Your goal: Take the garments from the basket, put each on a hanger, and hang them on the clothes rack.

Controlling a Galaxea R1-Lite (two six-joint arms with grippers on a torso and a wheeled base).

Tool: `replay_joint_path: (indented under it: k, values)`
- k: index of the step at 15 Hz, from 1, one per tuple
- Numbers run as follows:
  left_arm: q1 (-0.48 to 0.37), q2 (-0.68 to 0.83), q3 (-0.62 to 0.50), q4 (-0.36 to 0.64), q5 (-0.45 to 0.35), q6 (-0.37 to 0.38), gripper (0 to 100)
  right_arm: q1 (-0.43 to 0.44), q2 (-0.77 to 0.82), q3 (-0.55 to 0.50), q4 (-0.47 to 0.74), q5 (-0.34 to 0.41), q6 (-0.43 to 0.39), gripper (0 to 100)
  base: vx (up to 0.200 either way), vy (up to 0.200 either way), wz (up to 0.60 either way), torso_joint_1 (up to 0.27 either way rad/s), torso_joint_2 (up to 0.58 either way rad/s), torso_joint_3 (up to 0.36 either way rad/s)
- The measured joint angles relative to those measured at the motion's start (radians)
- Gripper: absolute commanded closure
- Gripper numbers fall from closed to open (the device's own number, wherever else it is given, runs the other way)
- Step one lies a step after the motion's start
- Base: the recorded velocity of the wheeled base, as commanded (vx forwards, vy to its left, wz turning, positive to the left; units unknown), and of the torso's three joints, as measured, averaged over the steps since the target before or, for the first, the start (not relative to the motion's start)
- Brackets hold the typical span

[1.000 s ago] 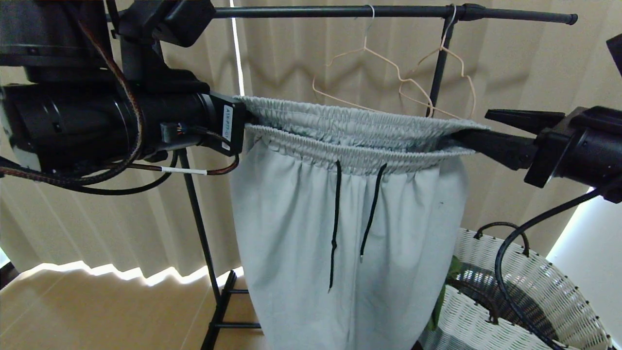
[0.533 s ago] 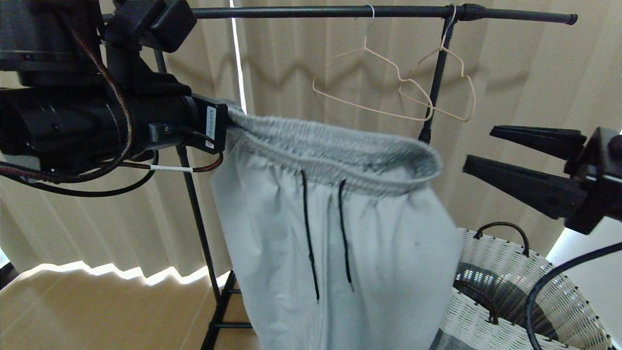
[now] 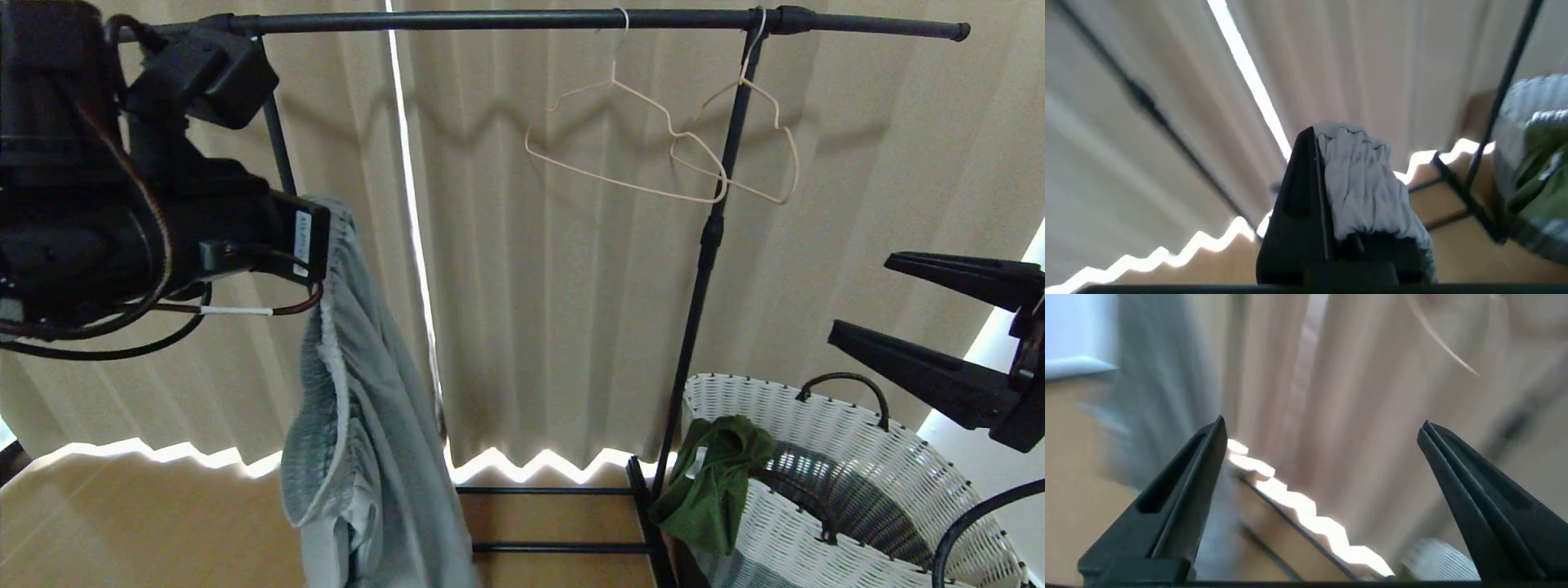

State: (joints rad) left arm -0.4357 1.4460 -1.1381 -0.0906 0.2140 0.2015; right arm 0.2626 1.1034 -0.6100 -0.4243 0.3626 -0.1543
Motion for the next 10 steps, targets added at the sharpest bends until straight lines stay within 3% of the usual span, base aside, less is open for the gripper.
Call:
replay_joint_path:
  k: [2, 5, 6, 10]
  values:
    - [0.062, -0.09, 0.115, -0.013, -0.001, -0.005, 100, -0.069, -0.041, 0.076, 0.0, -0.059, -0.023, 0, 0.0, 0.0, 0.0, 0.0, 0.0, 0.0]
    - [0.187, -0.236, 0.303, -0.056, -0.017, -0.011, 100, -0.106, -0.081, 0.18, -0.036, -0.24, -0.023, 0, 0.0, 0.0, 0.0, 0.0, 0.0, 0.0]
    - [0.236, -0.285, 0.371, -0.079, -0.035, -0.017, 100, -0.111, -0.094, 0.216, -0.07, -0.27, -0.018, 0, 0.0, 0.0, 0.0, 0.0, 0.0, 0.0]
    - [0.439, -0.464, 0.626, -0.15, -0.209, -0.074, 100, -0.137, -0.177, 0.385, -0.119, -0.294, 0.003, 0, 0.0, 0.0, 0.0, 0.0, 0.0, 0.0]
